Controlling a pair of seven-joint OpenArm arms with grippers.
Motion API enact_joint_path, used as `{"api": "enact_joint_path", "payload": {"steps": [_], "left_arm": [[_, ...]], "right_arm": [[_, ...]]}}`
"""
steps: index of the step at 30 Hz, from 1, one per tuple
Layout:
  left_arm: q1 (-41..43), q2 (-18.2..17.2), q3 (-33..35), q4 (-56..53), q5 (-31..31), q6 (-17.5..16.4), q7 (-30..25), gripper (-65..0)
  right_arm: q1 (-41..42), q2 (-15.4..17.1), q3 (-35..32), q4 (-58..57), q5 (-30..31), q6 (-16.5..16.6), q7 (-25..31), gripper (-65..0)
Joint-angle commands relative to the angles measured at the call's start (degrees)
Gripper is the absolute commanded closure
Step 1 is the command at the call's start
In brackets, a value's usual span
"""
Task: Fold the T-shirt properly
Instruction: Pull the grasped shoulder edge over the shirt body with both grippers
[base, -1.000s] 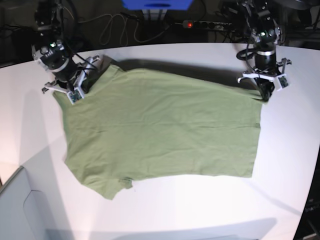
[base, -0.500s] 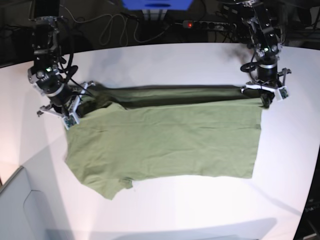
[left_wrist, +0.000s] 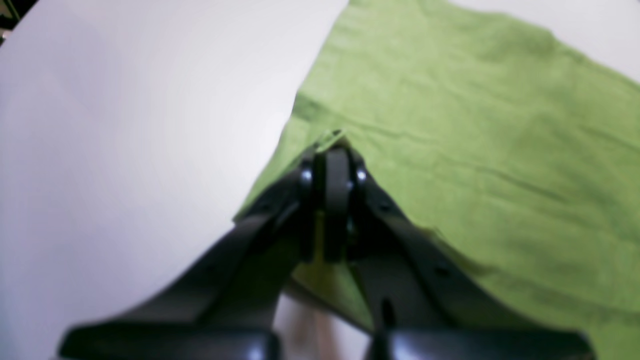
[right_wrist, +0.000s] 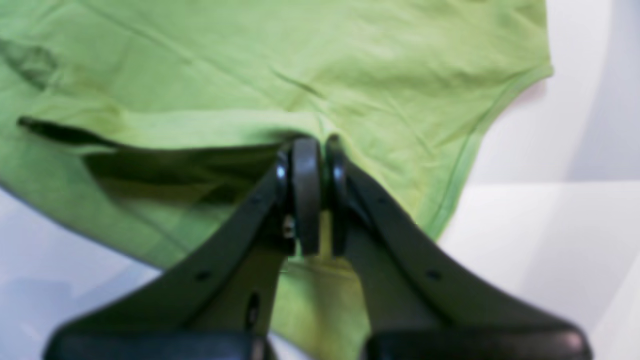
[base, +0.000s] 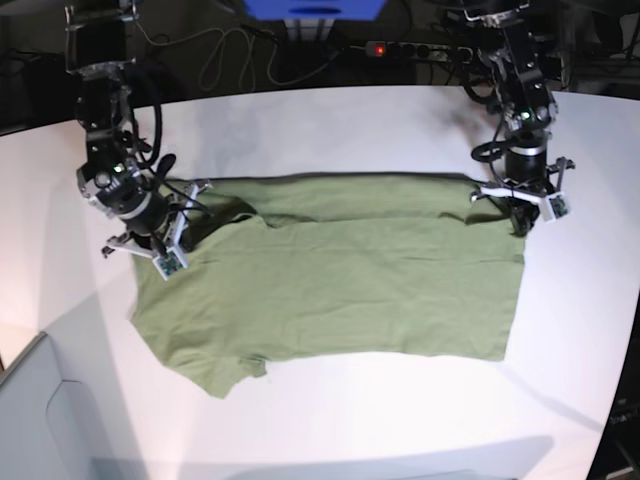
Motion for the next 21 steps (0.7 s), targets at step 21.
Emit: {"api": "enact_joint_path", "payload": {"steps": [21], "left_arm": [[-4.27, -2.21, -2.08, -6.79, -0.21, 0.30, -1.50, 0.0]], "right_arm": [[2.93, 0.71, 0.47, 0.11, 0.37, 0.38, 0.70, -0.1]]}}
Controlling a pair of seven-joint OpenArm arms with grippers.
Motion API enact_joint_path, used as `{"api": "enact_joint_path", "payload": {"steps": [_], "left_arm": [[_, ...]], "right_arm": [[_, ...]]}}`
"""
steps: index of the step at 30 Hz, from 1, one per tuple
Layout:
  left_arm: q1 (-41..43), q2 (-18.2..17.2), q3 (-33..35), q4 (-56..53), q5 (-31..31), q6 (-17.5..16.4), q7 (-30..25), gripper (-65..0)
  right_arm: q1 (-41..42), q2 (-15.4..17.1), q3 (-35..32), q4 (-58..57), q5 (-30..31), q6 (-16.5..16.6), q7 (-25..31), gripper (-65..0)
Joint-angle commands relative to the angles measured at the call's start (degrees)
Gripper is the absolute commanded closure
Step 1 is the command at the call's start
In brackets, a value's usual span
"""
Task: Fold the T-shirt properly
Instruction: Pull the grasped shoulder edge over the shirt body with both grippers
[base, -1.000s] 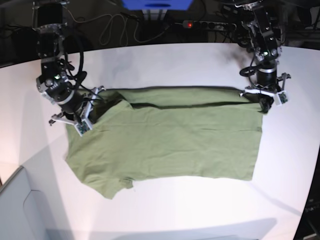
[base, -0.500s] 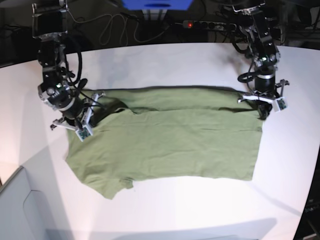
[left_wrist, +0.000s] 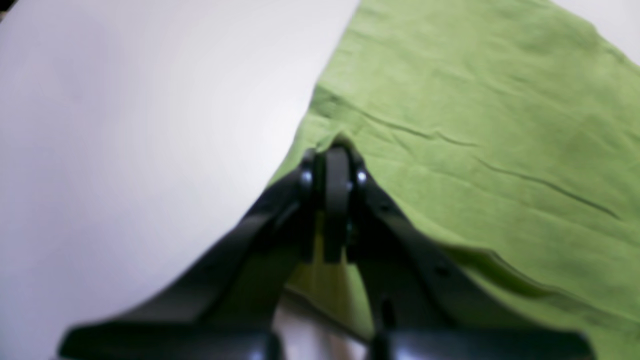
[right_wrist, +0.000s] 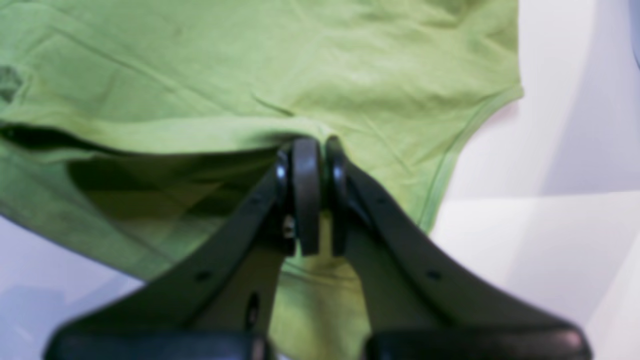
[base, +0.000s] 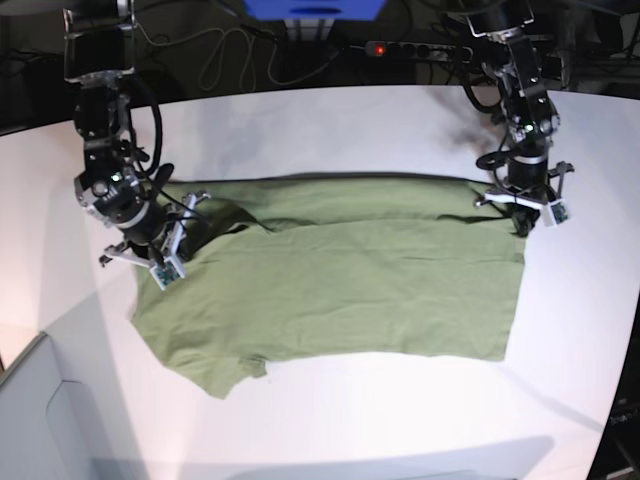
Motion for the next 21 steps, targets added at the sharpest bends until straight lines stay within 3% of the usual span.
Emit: {"api": "enact_joint_path", "payload": {"steps": [1, 21], "left_arm": [[-0.80, -0.73, -1.12, 0.73, -0.32, 0.36, -1.52, 0.0], [-3.26, -1.61, -1.39, 1.08, -0.23, 0.27, -1.52, 0.0]], "right_arm": [[0.94, 0.58, 0.34, 0.81, 0.12, 0.36, 1.16, -0.1], [1.03, 0.58, 0.43, 0.81, 0.12, 0.36, 1.16, -0.1]]}}
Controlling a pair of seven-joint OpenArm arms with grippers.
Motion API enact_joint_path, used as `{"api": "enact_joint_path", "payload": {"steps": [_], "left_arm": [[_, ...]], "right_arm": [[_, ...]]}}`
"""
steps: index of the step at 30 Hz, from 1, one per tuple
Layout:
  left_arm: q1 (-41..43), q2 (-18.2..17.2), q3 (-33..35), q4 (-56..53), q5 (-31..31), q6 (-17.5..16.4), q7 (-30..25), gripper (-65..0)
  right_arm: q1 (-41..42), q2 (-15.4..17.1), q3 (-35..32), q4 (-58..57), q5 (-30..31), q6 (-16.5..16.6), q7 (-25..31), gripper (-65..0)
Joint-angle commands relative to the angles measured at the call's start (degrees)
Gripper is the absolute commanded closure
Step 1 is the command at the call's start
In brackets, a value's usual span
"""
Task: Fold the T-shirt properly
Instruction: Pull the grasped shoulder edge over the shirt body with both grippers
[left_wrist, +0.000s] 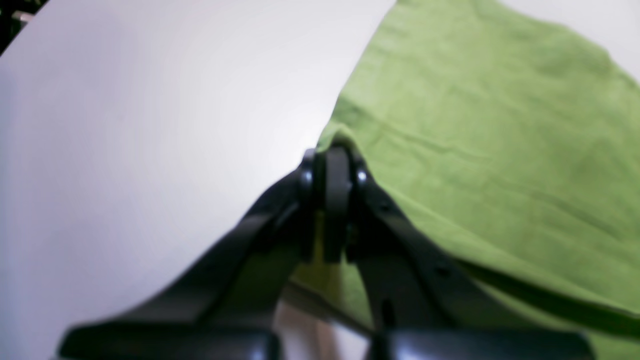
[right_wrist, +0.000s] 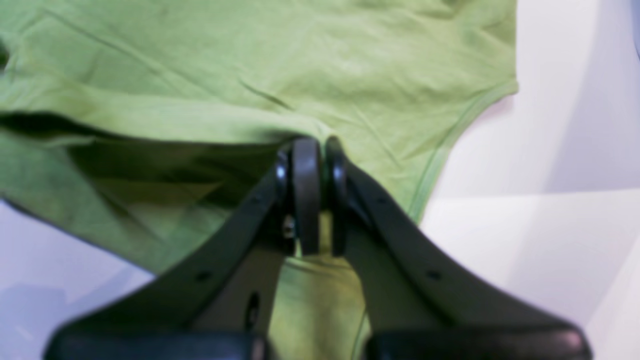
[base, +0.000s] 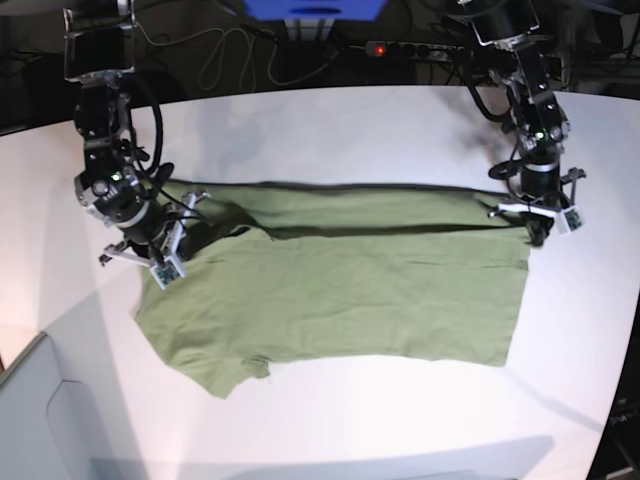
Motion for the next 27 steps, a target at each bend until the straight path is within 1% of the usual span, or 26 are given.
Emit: {"api": "enact_joint_path", "payload": {"steps": [1, 6, 8, 10, 12, 19, 23, 24, 27], "left_arm": [[-0.75, -0.71, -0.12, 1.21, -0.23, 0.10, -1.55, 0.0], [-2.33, -0.71, 0.06, 1.12, -0.14, 0.10, -1.19, 0.0], [-3.47, -0.97, 0.50, 1.12, -0.14, 0.10, 0.74, 0.0], [-4.26, -2.03, 0.76, 0.68, -0.41, 0.01, 2.41, 0.0], [-5.14, -2.12, 0.76, 0.59, -0.49, 0.01, 3.03, 0.0], [-5.67, -2.20, 0.76, 0.33, -0.32, 0.01, 3.03, 0.0], [-5.85, -2.29, 0.76, -2.13, -0.58, 0.01, 3.03, 0.0], [-6.20, -2.29, 0.76, -2.48, -0.67, 0.01, 3.03, -2.6], [-6.46, -2.12, 0.76, -3.01, -0.67, 0.45, 3.03, -15.2]], "right_arm": [[1.05, 0.58, 0.43, 0.84, 0.12, 0.38, 1.29, -0.1], [0.96, 0.58, 0.95, 0.84, 0.12, 0.38, 1.29, -0.1], [0.96, 0.58, 2.10, 0.84, 0.12, 0.38, 1.20, -0.1], [0.96, 0.58, 2.27, 0.84, 0.12, 0.38, 1.20, -0.1], [0.87, 0.58, 2.27, 0.84, 0.12, 0.38, 1.20, -0.1], [0.61, 0.41, 2.54, 0.84, 0.12, 0.38, 1.20, -0.1], [0.61, 0.41, 2.45, 0.84, 0.12, 0.38, 1.20, -0.1], [0.61, 0.41, 2.54, 0.84, 0.12, 0.38, 1.20, -0.1], [0.61, 0.41, 2.54, 0.48, 0.12, 0.38, 1.20, -0.7]]}}
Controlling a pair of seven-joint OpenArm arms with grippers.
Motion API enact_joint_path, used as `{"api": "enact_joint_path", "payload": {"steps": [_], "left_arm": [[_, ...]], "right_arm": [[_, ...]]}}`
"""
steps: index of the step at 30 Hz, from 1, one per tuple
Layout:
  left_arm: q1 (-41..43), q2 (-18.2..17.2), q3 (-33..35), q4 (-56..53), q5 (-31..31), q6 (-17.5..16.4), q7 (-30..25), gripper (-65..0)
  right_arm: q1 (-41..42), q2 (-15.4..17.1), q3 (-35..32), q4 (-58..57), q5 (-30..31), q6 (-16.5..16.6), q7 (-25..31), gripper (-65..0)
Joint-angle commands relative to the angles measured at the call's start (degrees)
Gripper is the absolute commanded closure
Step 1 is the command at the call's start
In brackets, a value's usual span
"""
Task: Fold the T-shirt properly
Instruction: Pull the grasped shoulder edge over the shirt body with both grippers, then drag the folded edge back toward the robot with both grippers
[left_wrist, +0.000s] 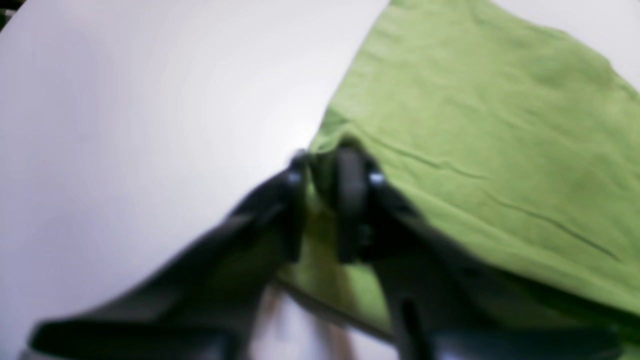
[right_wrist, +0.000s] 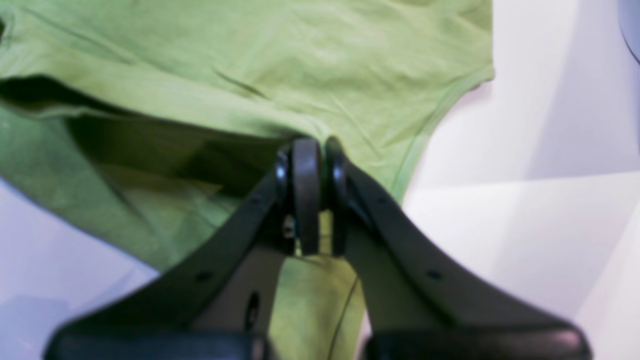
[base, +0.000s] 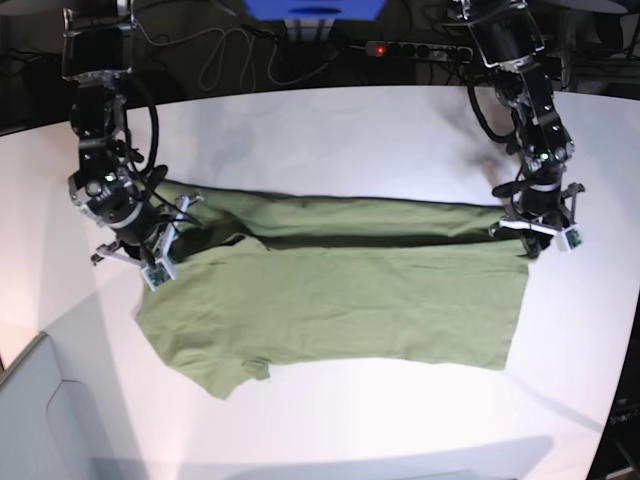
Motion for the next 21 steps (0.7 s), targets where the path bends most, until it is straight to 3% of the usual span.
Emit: {"api": "enact_joint_path", "payload": {"steps": [1, 6, 9, 21], "left_arm": [[-1.17, -0.52, -0.20, 1.34, -0.25, -0.05, -1.69, -19.0], [-0.91, -0.78, -0.20, 1.52, -0.25, -0.32, -1.69, -34.1], [-0.73, -0.87, -0.64, 1.78, -0.25, -0.32, -1.69, -39.0], [2.43, -1.31, -1.78, -1.39, -0.25, -0.32, -2.13, -39.4]], "right_arm": [[0.78, 0.45, 0.42, 0.53, 0.23, 0.38, 1.18, -2.9], [0.70, 0.54, 0.42, 0.35, 0.23, 0.38, 1.18, -23.4], [0.70, 0.54, 0.50, 0.44, 0.23, 0.38, 1.53, -31.8], [-4.58, 0.54, 5.08, 5.45, 0.23, 0.38, 1.71, -32.4]]}}
